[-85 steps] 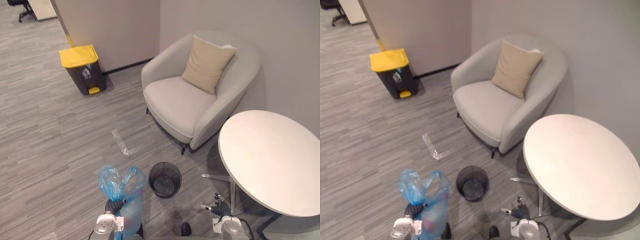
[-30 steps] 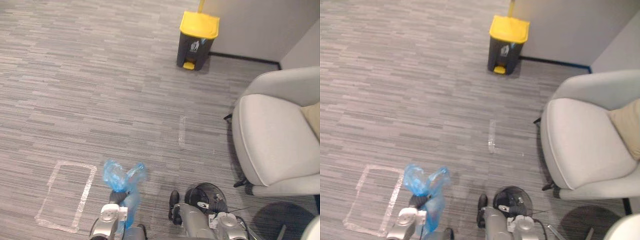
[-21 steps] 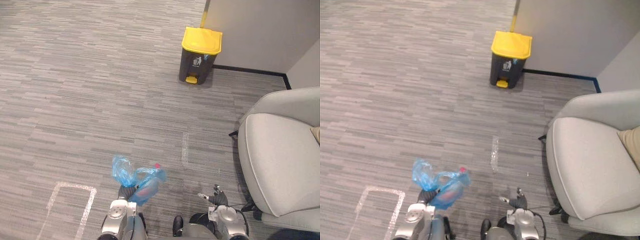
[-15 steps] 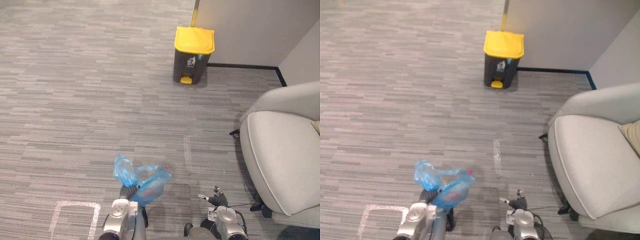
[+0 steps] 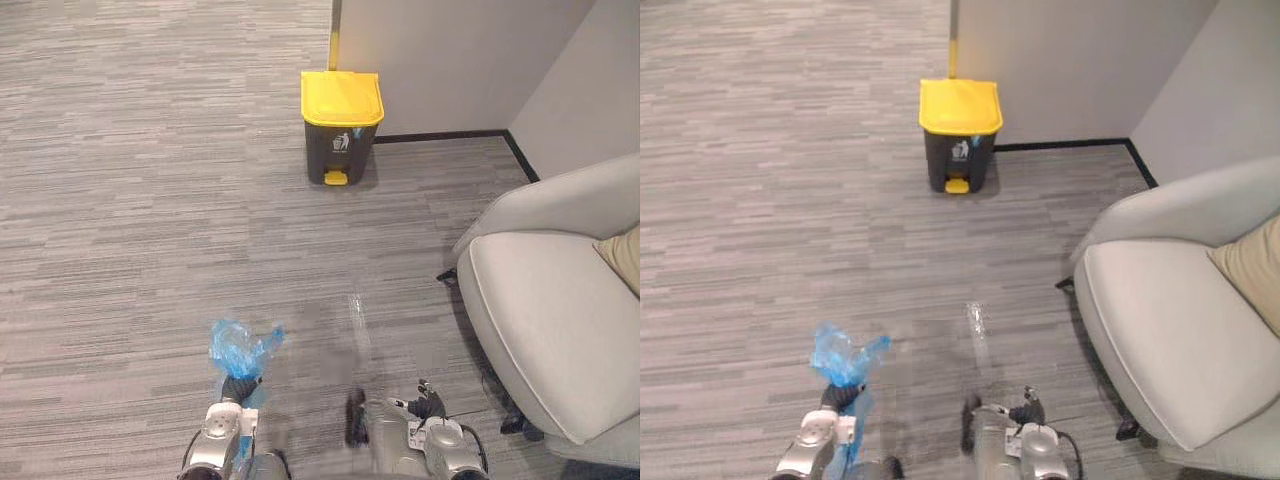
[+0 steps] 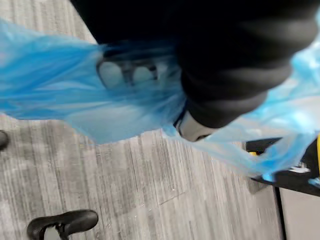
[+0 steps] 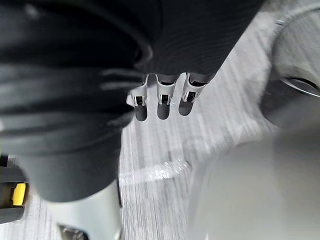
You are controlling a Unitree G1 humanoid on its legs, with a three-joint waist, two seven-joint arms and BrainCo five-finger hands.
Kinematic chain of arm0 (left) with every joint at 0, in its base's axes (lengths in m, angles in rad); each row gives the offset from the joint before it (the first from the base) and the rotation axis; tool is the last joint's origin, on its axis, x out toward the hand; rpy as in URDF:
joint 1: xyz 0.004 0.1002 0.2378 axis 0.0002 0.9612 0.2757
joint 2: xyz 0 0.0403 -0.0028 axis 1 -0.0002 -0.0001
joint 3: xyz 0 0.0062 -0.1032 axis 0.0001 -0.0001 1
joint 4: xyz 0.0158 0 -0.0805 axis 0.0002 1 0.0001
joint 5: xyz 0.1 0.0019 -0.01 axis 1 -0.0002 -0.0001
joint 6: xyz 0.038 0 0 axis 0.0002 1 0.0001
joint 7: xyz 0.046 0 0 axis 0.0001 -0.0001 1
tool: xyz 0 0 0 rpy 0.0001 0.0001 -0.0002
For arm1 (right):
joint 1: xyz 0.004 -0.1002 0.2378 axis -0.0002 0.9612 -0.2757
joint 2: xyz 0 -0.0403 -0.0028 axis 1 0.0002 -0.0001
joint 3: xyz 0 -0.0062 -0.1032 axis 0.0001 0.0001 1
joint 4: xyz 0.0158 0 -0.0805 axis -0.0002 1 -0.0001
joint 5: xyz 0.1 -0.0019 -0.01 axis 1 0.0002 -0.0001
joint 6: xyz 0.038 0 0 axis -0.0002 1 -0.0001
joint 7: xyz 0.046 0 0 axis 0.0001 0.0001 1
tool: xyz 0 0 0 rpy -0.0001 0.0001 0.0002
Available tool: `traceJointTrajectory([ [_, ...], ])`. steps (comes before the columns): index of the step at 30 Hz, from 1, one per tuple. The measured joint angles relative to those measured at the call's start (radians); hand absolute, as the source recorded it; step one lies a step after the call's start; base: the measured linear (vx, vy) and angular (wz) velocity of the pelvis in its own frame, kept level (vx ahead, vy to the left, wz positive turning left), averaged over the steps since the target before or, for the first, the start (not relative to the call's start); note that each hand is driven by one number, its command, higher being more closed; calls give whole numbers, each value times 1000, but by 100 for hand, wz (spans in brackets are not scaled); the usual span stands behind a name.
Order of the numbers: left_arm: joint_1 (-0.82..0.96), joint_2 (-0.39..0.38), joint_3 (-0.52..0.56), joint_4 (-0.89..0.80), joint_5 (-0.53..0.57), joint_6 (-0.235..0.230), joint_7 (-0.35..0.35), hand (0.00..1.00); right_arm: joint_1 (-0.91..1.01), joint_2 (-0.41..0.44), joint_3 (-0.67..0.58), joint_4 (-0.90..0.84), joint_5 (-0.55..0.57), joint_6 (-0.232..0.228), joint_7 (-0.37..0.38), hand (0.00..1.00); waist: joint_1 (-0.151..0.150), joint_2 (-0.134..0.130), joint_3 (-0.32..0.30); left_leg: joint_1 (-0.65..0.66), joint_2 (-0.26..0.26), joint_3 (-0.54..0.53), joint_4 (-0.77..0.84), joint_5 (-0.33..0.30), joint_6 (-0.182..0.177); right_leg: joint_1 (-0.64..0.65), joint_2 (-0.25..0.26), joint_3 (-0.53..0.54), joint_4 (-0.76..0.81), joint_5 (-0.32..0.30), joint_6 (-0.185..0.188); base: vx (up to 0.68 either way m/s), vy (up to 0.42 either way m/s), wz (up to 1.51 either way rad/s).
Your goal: Gather rubbish on tea table into small bin, then transfer packed bag to large trash can.
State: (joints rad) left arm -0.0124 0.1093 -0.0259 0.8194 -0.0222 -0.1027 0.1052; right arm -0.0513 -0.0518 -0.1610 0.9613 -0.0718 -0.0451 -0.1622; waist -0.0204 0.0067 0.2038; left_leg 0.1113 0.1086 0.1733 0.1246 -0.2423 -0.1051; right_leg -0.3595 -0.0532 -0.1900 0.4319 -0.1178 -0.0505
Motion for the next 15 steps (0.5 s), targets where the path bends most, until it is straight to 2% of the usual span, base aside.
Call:
traceJointTrajectory([
  [2,-6,-6,0,-2,0,1,0,100,5,2,-21,0,0,0,1,0,-5,1,0,10,14,-37,36,19,-15,32,0,-27,21,-38,-15,418,-151,32],
  [4,-4,-24,2,-6,0,0,-1,100,32,12,-29,-7,0,1,1,0,-6,2,0,-31,41,-54,234,31,-34,138,8,-63,-41,-54,-13,408,-131,48],
  [5,-3,-41,10,-19,0,1,-1,100,44,12,-19,-14,1,1,1,0,-5,2,0,-99,62,-51,424,63,-46,202,15,-73,-94,-57,-11,393,-73,23],
  [6,17,-62,12,-51,0,-1,-3,100,49,14,5,-41,1,1,3,0,13,3,1,-209,102,-40,663,100,-39,277,25,-60,-161,-64,-19,379,14,0],
  [8,37,-82,15,-73,-1,0,-5,100,45,23,7,-58,4,1,4,0,30,8,2,-318,138,-9,819,20,5,340,35,-25,-216,-71,-30,394,102,-40],
  [9,42,-87,17,-74,-1,1,-10,100,39,30,5,-74,5,1,4,0,40,5,3,-371,145,11,812,-13,17,369,28,-10,-234,-71,-30,283,130,-50],
  [11,42,-92,24,-74,-1,1,-18,100,32,45,-13,-88,5,0,2,0,54,-2,7,-421,137,34,685,-29,24,401,0,6,-239,-76,-20,293,196,-42],
  [12,39,-95,30,-74,-1,1,-21,100,31,53,-30,-93,5,0,1,0,59,-7,10,-443,115,33,553,-20,28,429,-26,13,-248,-96,15,370,305,-27],
  [13,38,-104,29,-74,0,1,-22,100,34,48,-32,-98,6,0,-2,0,60,3,5,-445,91,19,386,32,26,446,-37,20,-250,-121,58,324,293,-21],
  [14,42,-116,28,-71,0,0,-22,100,44,27,-33,-95,6,-1,-4,0,62,29,-3,-440,87,-25,235,163,3,448,-27,37,-249,-144,97,310,313,-16],
  [15,30,-104,27,-38,0,2,-22,100,35,37,-26,-54,6,9,-4,0,68,-3,-6,-412,45,4,206,170,5,454,-64,84,-259,-153,114,307,276,-2],
])
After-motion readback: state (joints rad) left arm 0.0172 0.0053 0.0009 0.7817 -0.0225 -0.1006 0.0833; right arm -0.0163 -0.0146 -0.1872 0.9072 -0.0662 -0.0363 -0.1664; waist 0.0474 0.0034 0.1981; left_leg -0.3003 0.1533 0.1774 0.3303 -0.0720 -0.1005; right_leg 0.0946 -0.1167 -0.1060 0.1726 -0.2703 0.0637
